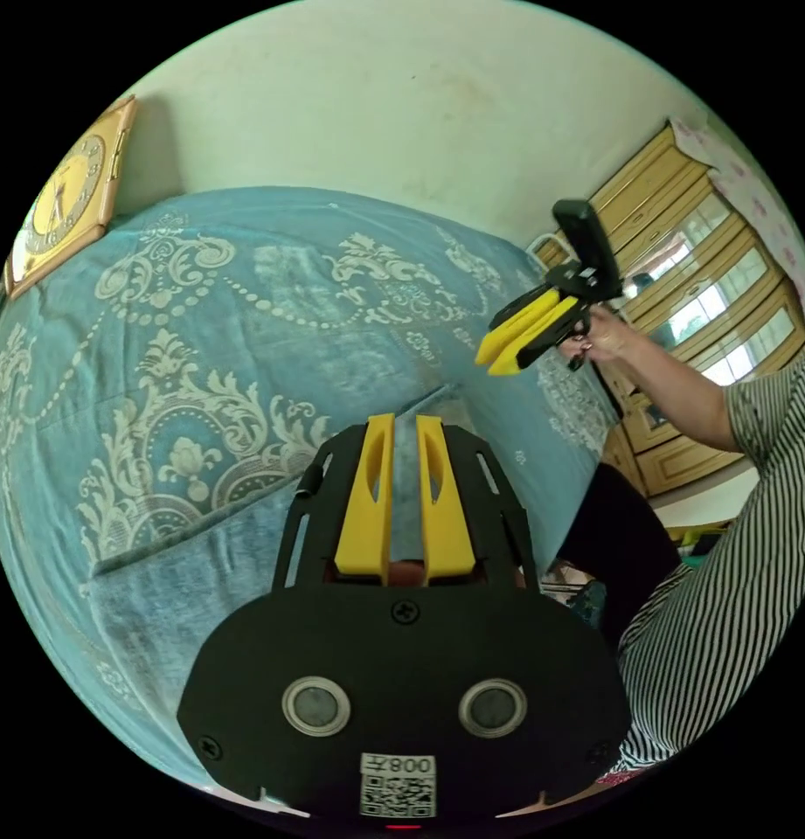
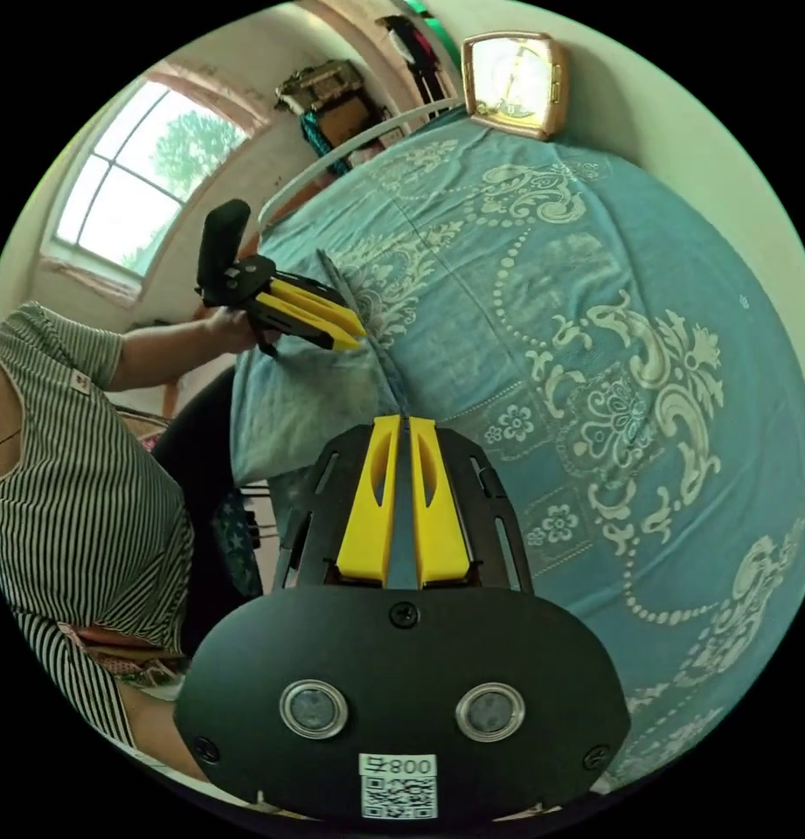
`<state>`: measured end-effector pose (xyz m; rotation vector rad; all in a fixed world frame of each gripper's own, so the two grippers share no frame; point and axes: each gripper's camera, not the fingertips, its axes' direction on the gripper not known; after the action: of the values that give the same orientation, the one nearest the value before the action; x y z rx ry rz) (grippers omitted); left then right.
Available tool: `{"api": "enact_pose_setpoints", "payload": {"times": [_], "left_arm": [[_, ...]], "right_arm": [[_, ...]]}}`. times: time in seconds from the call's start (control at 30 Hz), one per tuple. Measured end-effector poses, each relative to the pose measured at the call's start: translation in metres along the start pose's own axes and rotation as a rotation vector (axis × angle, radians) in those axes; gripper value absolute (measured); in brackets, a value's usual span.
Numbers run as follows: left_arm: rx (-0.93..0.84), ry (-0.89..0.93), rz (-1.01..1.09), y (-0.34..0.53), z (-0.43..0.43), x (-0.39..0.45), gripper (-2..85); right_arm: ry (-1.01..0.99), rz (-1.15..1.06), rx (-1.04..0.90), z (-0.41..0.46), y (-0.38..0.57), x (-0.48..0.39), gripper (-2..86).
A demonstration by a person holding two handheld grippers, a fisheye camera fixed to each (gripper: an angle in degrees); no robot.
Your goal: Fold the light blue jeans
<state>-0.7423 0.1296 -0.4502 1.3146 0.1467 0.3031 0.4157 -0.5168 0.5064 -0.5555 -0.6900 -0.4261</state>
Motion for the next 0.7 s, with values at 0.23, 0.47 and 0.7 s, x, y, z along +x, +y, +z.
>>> {"api": "enact_pose_setpoints", "payload": {"times": [0.23, 0.47, 0.7], "left_arm": [[-0.115, 0.060, 0.022, 0.001, 0.029, 0.029, 5.7], [-0.198, 0.053, 0.035, 0.006, 0.043, 0.048, 3.7], [-0.248, 0.004, 0.022, 0.014, 0.054, 0.061, 1.3]], "right_arm": [[-0.088, 0.129, 0.069, 0.022, 0.014, 0.024, 8.2], [-0.200, 0.056, -0.006, 0.026, 0.001, 0.037, 2.8], [0.009, -0.255, -0.322, 0.030, -0.037, 0.006, 0.7]]}}
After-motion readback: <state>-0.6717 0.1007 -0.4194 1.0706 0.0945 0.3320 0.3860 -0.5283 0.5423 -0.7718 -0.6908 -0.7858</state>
